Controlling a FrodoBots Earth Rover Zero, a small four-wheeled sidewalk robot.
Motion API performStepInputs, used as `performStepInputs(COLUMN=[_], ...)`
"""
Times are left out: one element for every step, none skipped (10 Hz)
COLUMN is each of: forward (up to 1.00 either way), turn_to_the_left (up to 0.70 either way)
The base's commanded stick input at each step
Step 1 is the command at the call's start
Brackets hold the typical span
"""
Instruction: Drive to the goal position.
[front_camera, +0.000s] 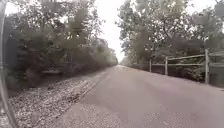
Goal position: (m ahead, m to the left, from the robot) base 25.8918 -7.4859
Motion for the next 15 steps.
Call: performStepInputs(forward=[0.7,0.7,0.7,0.7,0.7,0.7,0.7,0.7,0.7,0.7,0.7,0.7,0.7,0.7,0.7], turn_to_the_left=[0.0,0.0,0.0,0.0,0.0,0.0,-0.2,-0.31,-0.22,-0.1,0.0,0.0,-0.15,-0.29,-0.3])
